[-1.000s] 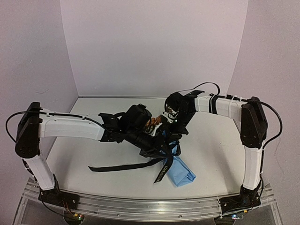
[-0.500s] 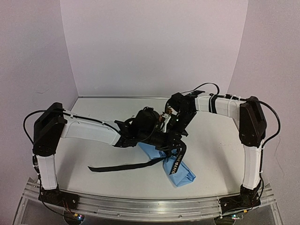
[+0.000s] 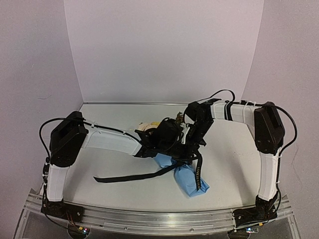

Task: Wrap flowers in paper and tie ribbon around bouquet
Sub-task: Cross the half-tied ribbon over the folded bouquet.

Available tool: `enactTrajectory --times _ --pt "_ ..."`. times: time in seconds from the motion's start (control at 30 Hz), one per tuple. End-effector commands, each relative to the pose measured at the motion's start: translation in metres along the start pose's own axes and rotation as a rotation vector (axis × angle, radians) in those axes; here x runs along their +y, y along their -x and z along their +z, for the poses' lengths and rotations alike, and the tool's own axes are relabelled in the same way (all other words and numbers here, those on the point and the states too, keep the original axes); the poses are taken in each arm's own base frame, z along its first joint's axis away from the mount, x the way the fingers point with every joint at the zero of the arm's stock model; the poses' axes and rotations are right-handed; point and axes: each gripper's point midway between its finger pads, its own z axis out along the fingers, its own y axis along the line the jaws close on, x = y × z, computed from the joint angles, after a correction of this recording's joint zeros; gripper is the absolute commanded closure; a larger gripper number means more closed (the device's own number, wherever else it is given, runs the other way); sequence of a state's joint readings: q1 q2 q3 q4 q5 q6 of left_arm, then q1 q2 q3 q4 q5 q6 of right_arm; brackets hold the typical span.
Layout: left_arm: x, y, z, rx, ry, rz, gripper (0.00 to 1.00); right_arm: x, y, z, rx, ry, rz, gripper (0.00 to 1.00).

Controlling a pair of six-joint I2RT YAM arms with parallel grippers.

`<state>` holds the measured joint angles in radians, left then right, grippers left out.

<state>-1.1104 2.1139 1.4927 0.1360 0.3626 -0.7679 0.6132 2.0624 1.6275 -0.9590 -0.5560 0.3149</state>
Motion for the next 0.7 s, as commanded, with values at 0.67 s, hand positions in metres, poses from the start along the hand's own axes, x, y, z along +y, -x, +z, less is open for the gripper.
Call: enactTrajectory --times 0.67 --pt "0.117 -0.15 -0.051 0.379 0.498 0.126 1.0 0.029 -0.056 0.001 -0.038 -0.023 -0.006 1.0"
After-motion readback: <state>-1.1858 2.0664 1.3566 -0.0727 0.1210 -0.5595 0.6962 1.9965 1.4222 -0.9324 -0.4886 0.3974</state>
